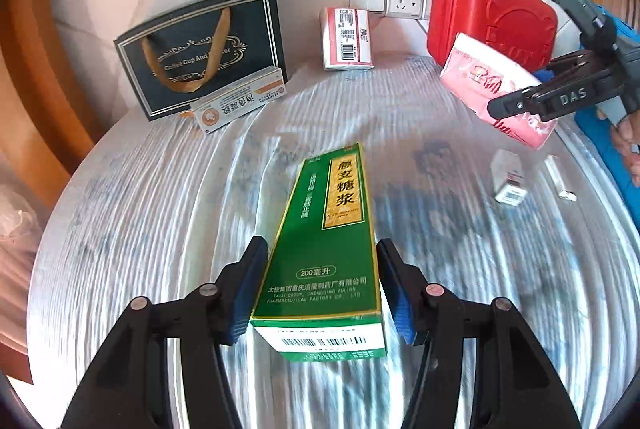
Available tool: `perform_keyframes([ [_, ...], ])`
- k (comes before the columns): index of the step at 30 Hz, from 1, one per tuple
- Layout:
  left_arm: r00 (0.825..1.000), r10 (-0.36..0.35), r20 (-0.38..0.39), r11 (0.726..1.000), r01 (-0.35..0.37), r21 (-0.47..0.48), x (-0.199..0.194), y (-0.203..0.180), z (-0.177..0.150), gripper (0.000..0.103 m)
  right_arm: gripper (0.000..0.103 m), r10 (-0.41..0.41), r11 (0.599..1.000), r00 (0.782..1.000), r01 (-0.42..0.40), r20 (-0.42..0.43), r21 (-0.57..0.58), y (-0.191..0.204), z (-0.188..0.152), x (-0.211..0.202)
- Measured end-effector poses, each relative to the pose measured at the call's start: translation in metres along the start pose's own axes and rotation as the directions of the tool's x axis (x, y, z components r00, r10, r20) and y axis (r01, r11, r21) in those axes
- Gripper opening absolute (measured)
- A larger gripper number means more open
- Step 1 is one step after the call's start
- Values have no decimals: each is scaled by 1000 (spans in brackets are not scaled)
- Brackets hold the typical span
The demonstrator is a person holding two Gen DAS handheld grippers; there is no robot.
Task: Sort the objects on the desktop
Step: 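Carry the green syrup box and tissue pack toward the blue bin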
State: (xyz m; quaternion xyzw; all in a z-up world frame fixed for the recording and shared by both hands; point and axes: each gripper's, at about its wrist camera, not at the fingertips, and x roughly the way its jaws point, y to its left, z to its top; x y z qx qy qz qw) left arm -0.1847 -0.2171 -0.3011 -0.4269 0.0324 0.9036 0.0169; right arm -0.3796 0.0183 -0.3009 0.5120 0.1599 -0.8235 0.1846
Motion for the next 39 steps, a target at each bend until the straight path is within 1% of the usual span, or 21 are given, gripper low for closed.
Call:
perform_keyframes([
  [2,1000,2,0,1000,-2,1,-19,-6,-7,55,69,31,999,999,-31,7,16,19,-15,-22],
  [4,1000,4,-12,1000,-4,-14,-40,-9,-17,54,70,59,998,998,-60,18,35,28,-34,-48],
  [8,1000,15,-4,1000,-15,-26,-84,-19,-26,54,70,98,991,995,-100,23,86,40,-76,-88],
  [14,999,46,23,999,-46,-14,-148,-39,-29,54,70,126,983,991,-131,45,131,46,-135,-154],
  [20,997,59,58,998,-59,-1,-204,-66,-27,54,70,141,974,986,-154,85,165,43,-178,-217],
  [23,996,54,72,999,-54,1,-224,-81,-25,54,70,150,972,983,-165,101,167,42,-194,-237],
  [29,993,59,100,998,-59,6,-255,-113,-18,54,70,176,971,979,-191,107,147,45,-227,-263],
  [34,990,66,127,997,-69,20,-275,-140,-7,54,70,187,969,975,-204,122,141,38,-246,-282],
  [39,985,57,164,997,-63,32,-293,-165,6,54,70,179,970,968,-203,174,132,23,-256,-314],
])
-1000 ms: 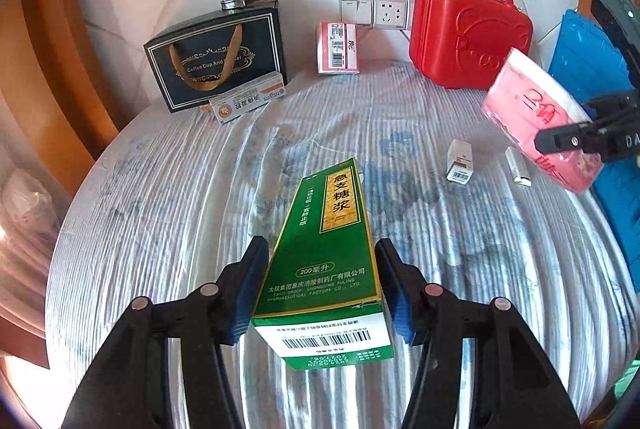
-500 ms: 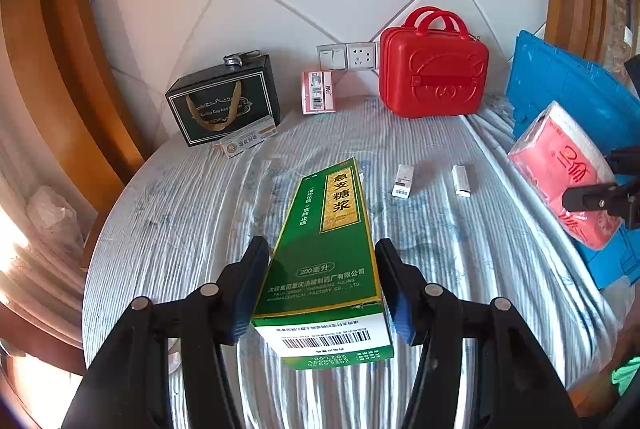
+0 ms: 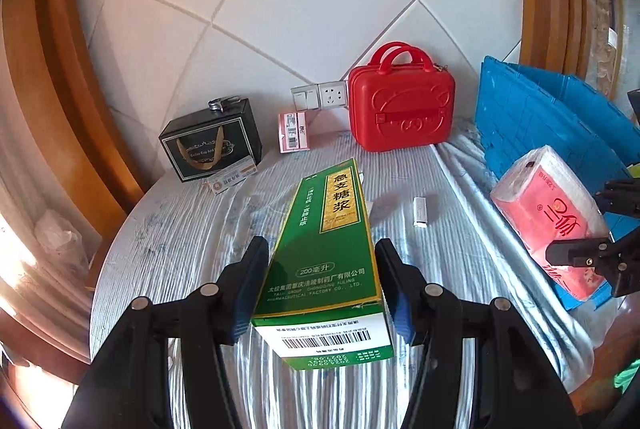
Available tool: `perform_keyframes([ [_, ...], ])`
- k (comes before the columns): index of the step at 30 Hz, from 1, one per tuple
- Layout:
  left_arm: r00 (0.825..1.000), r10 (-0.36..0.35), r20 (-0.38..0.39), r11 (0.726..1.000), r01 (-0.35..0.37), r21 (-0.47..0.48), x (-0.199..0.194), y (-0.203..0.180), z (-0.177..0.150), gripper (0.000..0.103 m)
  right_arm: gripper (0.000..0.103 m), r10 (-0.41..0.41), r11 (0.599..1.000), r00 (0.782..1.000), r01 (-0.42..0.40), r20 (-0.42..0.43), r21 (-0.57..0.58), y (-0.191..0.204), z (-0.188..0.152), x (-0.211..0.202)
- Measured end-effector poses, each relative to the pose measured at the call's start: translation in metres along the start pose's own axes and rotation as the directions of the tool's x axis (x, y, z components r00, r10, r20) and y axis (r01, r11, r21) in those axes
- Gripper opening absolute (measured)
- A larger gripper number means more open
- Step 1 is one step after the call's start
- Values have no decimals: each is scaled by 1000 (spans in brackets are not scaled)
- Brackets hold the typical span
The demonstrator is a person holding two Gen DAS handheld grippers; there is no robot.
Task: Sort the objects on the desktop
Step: 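Carry the green syrup box and tissue pack toward the blue bin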
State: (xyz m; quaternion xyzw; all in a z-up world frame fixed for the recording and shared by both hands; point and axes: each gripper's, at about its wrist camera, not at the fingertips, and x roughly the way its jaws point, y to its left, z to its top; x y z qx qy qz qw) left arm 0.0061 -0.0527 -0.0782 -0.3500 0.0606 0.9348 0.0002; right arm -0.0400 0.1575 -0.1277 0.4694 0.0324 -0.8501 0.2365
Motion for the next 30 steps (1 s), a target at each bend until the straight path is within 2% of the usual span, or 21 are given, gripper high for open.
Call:
perform_keyframes([
  [12,995,-59,77,997,55,45,-25,-70,53,54,70,7,1000,990,-6,140,-9,-30,7,-89],
  [19,984,-117,132,987,101,123,-32,-122,97,54,71,-39,999,972,32,232,35,-68,6,-142],
  [26,963,-199,180,962,157,226,-33,-181,140,54,71,-115,990,954,86,276,114,-121,-2,-178],
  [30,942,-282,181,940,234,247,-29,-218,164,54,71,-168,977,941,120,295,174,-157,-10,-199],
])
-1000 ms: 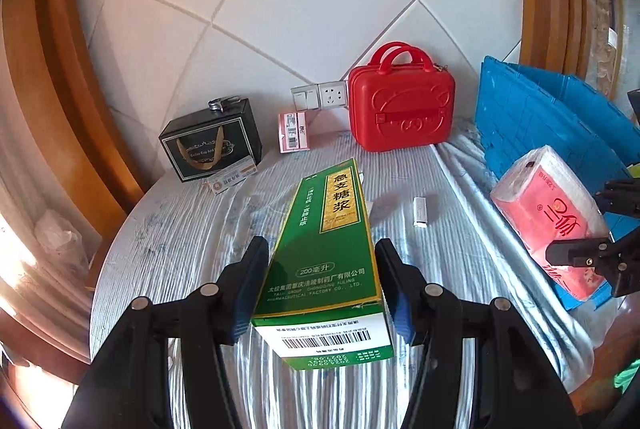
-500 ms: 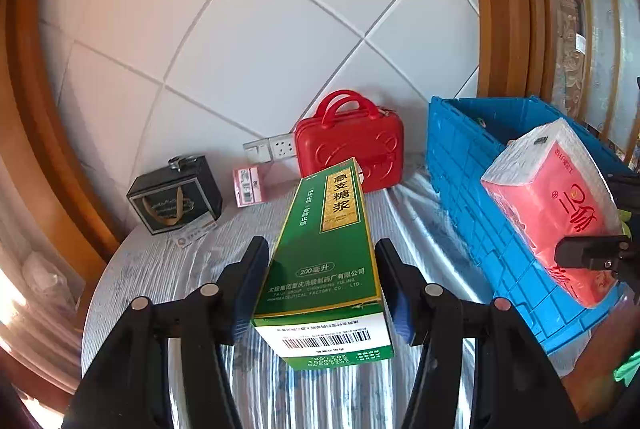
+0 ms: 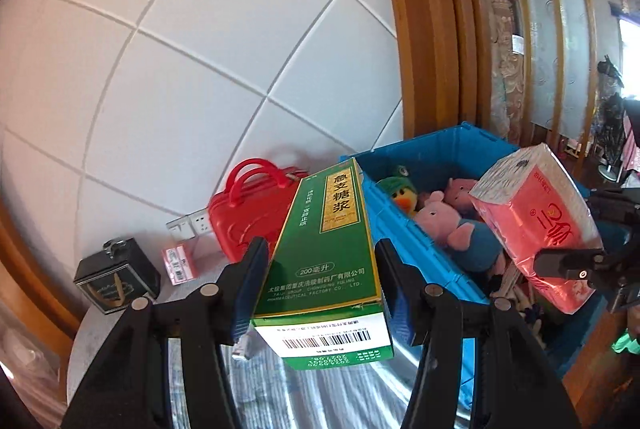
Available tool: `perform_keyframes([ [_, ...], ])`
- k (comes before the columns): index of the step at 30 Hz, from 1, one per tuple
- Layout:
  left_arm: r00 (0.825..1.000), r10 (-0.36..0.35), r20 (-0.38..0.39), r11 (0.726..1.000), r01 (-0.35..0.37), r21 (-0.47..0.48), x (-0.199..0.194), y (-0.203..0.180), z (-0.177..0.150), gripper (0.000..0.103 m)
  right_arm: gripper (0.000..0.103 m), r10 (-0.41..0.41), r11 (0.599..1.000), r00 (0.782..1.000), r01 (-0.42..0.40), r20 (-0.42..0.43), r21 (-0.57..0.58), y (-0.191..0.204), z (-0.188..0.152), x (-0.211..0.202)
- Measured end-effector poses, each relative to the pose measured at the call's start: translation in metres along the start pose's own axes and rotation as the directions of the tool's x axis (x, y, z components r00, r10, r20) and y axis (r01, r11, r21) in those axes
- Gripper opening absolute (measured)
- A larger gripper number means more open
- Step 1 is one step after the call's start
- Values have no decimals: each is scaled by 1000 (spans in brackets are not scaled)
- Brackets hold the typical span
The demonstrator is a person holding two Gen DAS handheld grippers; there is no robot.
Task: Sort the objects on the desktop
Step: 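Carry the green syrup box and tissue pack toward the blue bin, then lower both items into the blue bin and open both tools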
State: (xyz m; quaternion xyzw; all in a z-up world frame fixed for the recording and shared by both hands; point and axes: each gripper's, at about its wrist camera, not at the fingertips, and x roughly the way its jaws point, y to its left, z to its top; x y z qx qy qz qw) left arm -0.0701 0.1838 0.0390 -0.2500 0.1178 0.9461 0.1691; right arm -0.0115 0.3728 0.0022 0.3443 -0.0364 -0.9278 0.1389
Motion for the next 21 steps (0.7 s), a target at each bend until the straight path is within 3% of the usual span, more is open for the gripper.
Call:
perform_keyframes([
  [9,994,-105,22,987,102,123,62,-76,59,54,71,-123,985,992,121,9,122,-86,-9,-23],
  [21,968,-248,23,945,237,224,127,-157,125,56,74,-265,929,964,259,-10,264,-172,-16,-33],
])
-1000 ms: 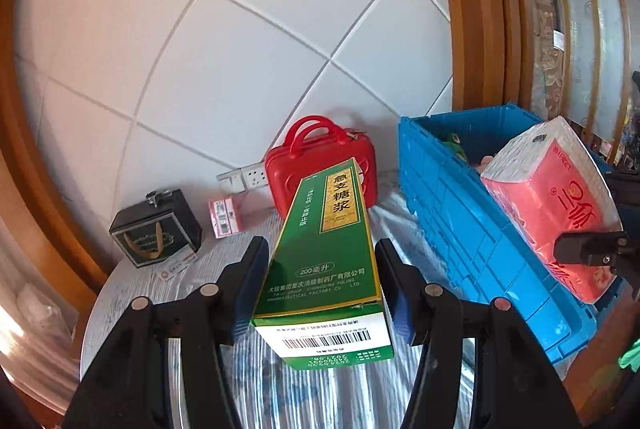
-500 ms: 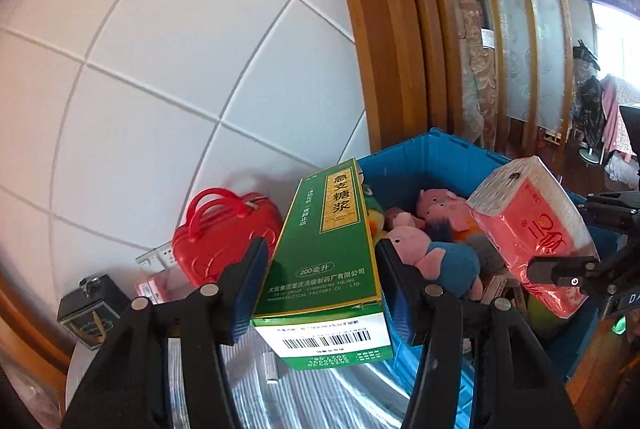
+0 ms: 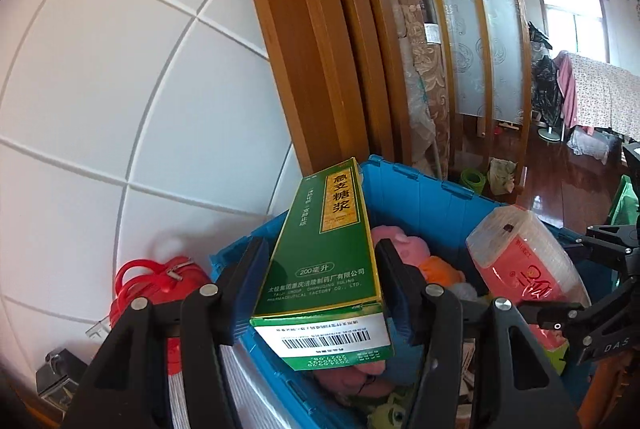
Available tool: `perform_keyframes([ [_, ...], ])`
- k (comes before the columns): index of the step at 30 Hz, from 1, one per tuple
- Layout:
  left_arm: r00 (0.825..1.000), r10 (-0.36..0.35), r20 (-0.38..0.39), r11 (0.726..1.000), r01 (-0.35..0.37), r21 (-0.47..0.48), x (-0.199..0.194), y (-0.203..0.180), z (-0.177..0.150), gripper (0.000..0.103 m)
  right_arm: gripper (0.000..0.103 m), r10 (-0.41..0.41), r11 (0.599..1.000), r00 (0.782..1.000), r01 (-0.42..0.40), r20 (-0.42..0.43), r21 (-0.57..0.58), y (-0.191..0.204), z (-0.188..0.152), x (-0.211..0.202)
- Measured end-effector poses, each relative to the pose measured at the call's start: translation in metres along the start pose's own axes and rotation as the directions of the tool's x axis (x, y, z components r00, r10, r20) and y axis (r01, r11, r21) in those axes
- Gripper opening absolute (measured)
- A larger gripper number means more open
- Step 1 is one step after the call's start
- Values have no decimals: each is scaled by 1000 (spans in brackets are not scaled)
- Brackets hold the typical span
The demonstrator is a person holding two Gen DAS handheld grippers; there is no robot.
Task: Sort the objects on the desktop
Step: 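Lower both items into the blue bin and open both tools, then move both tools back over the bed toward the remaining boxes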
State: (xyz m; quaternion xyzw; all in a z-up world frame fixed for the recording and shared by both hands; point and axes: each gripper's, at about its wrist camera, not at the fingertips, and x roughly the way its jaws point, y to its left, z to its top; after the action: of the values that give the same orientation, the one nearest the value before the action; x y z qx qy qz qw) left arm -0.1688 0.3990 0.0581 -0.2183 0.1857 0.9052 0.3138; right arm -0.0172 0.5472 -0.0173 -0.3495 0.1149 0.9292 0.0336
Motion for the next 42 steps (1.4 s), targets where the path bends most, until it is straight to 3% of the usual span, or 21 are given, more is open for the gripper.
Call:
perform_keyframes([
  [2,999,-24,-26,1000,24,7,15,-4,7,57,87,-42,999,999,42,28,13,-7,9,0],
  [3,999,-15,-31,1000,15,4,19,-5,8,63,93,-70,997,997,69,45,19,-11,13,0],
  [4,999,-17,-32,1000,17,-10,21,-2,7,77,103,-87,996,995,86,57,25,-14,17,0],
  [6,999,-23,-34,999,22,-31,24,3,3,81,102,-84,996,994,82,73,30,-18,22,1],
  [14,996,13,-89,999,-16,-32,18,32,-33,81,102,-58,998,998,57,37,31,-19,24,19],
  [20,992,59,-112,994,-69,-88,-3,59,-66,81,102,-14,1000,1000,15,23,-26,12,27,31],
  [30,971,173,-166,954,-207,-219,-61,137,-153,81,102,49,987,999,-51,-15,-152,101,26,43],
  [38,938,262,-226,903,-321,-285,-121,236,-252,81,102,66,965,997,-74,-40,-251,215,14,63],
  [42,921,286,-266,887,-359,-291,-143,292,-309,81,102,47,959,997,-63,-65,-277,284,2,97],
])
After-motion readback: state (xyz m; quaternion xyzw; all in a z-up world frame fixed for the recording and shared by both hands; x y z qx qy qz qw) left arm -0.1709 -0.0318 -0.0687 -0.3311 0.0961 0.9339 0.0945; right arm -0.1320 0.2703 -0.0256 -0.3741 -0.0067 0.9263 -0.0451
